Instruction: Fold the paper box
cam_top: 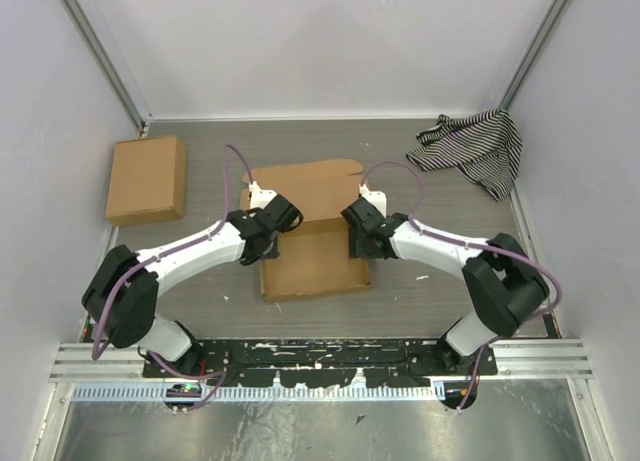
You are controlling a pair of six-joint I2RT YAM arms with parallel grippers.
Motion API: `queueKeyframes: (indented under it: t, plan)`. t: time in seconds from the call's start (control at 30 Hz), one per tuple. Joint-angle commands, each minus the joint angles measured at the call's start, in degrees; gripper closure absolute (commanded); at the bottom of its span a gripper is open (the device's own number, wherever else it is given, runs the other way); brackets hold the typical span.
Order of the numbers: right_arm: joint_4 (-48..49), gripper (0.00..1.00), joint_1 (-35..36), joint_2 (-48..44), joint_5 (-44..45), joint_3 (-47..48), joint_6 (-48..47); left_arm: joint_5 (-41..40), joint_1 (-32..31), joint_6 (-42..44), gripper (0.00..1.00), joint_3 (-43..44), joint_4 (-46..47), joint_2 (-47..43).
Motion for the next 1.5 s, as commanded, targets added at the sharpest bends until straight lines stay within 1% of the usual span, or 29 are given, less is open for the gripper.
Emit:
queueKeyframes:
  t: [0.0, 0.1, 0.17, 0.23, 0.27, 0.33, 0.4, 0.53, 0.67, 0.73, 0.77, 0.97, 1.07, 1.17, 1.27, 1.37, 1.47]
  plan:
    - [-1.3, 0.38, -1.5, -7.8, -2.4, 3.3, -1.4, -2.0, -0.1, 0.9, 0.55, 4.2, -2.3, -2.4]
    - [-2.4, 0.37, -3.4, -10.4, -4.7, 6.9, -3.7, -1.8, -0.1, 2.0, 0.44, 6.6, -3.8, -4.1]
    - [-2.6, 0.36, -6.0, -10.9, -8.0, 9.3, -5.1, -1.9, 0.3, 2.8, 0.38, 8.3, -4.8, -4.8]
    - [-2.0, 0.35, -10.7, -10.4, -12.3, 11.6, -6.5, -1.4, 2.2, 3.8, 0.33, 9.8, -4.9, -5.4]
    - [-1.4, 0.35, -12.9, -9.7, -14.2, 12.7, -7.2, 0.4, 5.2, 4.7, 0.32, 10.4, -4.4, -5.4]
    - [-0.6, 0.35, -17.0, -7.6, -18.4, 14.8, -8.5, 6.7, 11.9, 5.9, 0.32, 12.0, -4.0, -4.4]
    - [0.1, 0.35, -19.5, -4.5, -21.9, 17.9, -10.0, 10.4, 17.7, 6.6, 0.33, 13.8, -3.3, -2.4]
    - [2.1, 0.31, -23.0, 1.6, -25.8, 21.4, -11.0, 15.5, 23.3, 7.8, 0.34, 17.6, -1.6, 2.8]
    - [6.7, 0.29, -28.3, 6.4, -34.4, 21.8, -9.1, 16.5, 25.0, 8.3, 0.36, 20.6, -1.5, 8.3]
    - [7.2, 0.27, -30.3, 9.3, -37.9, 22.8, -9.1, 17.7, 25.6, 8.3, 0.37, 21.2, -1.0, 10.7]
    - [7.4, 0.25, -30.8, 10.5, -38.7, 23.1, -9.4, 18.5, 26.0, 8.2, 0.38, 21.3, -0.6, 11.7]
    - [8.3, 0.20, -32.4, 16.4, -44.7, 24.8, -10.8, 20.2, 27.9, 7.3, 0.38, 20.5, 0.7, 16.3]
    - [10.9, 0.19, -32.3, 18.5, -47.7, 24.2, -10.2, 22.1, 28.6, 7.1, 0.39, 20.0, 1.9, 17.8]
    - [13.1, 0.19, -32.3, 19.7, -50.9, 23.8, -9.6, 22.1, 28.9, 7.2, 0.39, 19.8, 2.3, 18.7]
    - [14.9, 0.23, -32.3, 20.7, -53.7, 23.8, -8.6, 24.8, 29.1, 7.0, 0.39, 18.7, 4.8, 19.3]
    - [15.3, 0.32, -31.7, 21.5, -55.2, 24.3, -8.3, 26.5, 29.1, 6.5, 0.40, 18.4, 6.5, 20.4]
    - [14.3, 0.40, -30.7, 21.7, -54.5, 24.9, -8.9, 27.7, 29.2, 6.2, 0.41, 18.7, 7.4, 21.5]
